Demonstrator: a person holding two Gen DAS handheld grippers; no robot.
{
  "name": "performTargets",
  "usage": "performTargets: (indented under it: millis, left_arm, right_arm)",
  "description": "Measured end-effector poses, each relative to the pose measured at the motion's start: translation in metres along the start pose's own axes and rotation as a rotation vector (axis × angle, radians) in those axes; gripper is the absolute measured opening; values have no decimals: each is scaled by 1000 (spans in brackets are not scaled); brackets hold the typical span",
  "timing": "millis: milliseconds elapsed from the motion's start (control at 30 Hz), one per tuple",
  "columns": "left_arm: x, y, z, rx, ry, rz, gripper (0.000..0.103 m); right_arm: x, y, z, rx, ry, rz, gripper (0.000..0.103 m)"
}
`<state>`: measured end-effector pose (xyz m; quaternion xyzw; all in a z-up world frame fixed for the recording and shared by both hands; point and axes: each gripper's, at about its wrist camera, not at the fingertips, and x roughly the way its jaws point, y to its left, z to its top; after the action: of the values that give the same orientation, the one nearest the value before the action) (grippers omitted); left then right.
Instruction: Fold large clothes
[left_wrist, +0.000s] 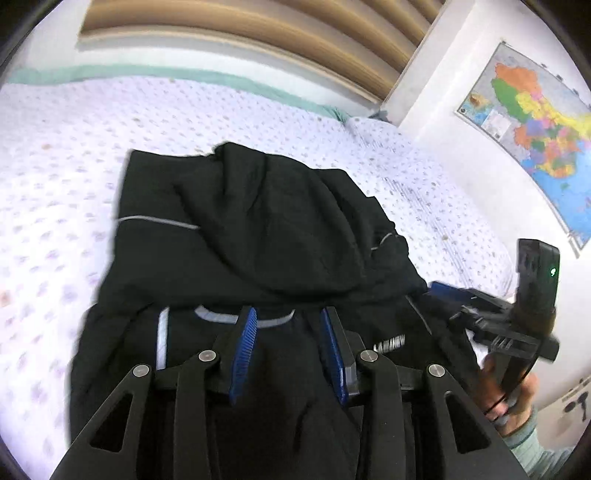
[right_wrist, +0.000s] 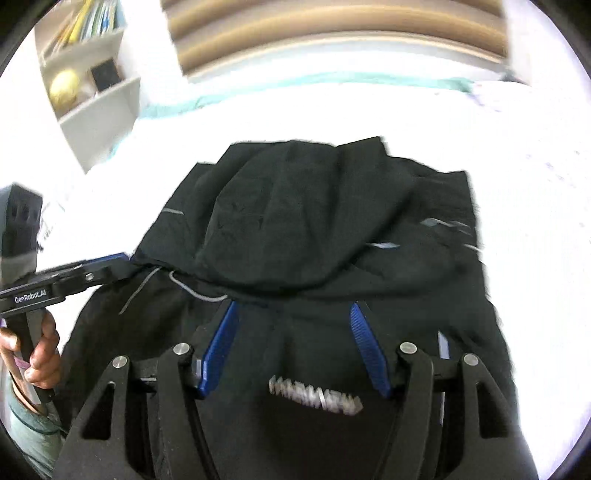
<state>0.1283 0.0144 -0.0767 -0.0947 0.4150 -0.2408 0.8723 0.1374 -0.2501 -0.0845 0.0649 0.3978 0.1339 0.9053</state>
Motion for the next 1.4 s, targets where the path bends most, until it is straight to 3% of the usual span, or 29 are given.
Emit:
performTargets:
  millis: [133,267,400,500,600,767,833,900,933,1000,1033,1067,1167,1233,1333,1400]
  left_arm:
    - [-41,4,-28,13,-36,151,39]
    - [-72,41,-62,-107,-43,179,39]
    - [-79,79,-92,-246,-34,226,39]
    - [-85,104,-112,-337,-11,203,39]
    - [-80,115,-122,-382,14,120,39]
    - [-78,134,-122,-403,18,156,39]
    - [-75,137,-123,-417,38,102,39]
    - [-64,139,-127,-433,93,-15,43]
    - [-58,137,-129,-437,116,-38,51]
    - [-50,136,-133,-426,156,-69,52]
    - [-51,134,-135,-416,158,-73,52]
    - [-51,134,-135,-415,160,-89,52]
    - [-55,129,-132,-443,153,-192,52]
    - [-63,113,-125,-423,116,-325,52]
    - [-71,93,-117,-370,78,-403,57]
    - [-63,92,-118,-387,90,-438,60]
  right_arm:
    - [-42,-27,-11,39,-13,-77,67]
    - [-75,-62,-42,111,17,-155,67]
    - [-80,-98,-73,215,47,-159,67]
    - [-78,-119,-93,262,79,-184,67]
    - [-66,-128,-104,297,100,-178,67]
    - [-59,-133,-109,302,113,-212,67]
    - [-61,-138,-110,302,120,-221,67]
    - [-63,-143,-113,306,133,-216,67]
    - [-63,-147,-116,313,148,-202,67]
    - [-58,-154,-124,344,193,-148,62]
    - [-56,-155,-128,352,208,-114,51]
    - [-56,-154,-130,350,222,-76,48]
    - [-60,-143,-131,326,236,-14,46]
    - [-69,-135,-124,326,218,55,46]
    - [-83,-123,-112,327,169,148,46]
    - [-77,-119,-111,321,183,159,46]
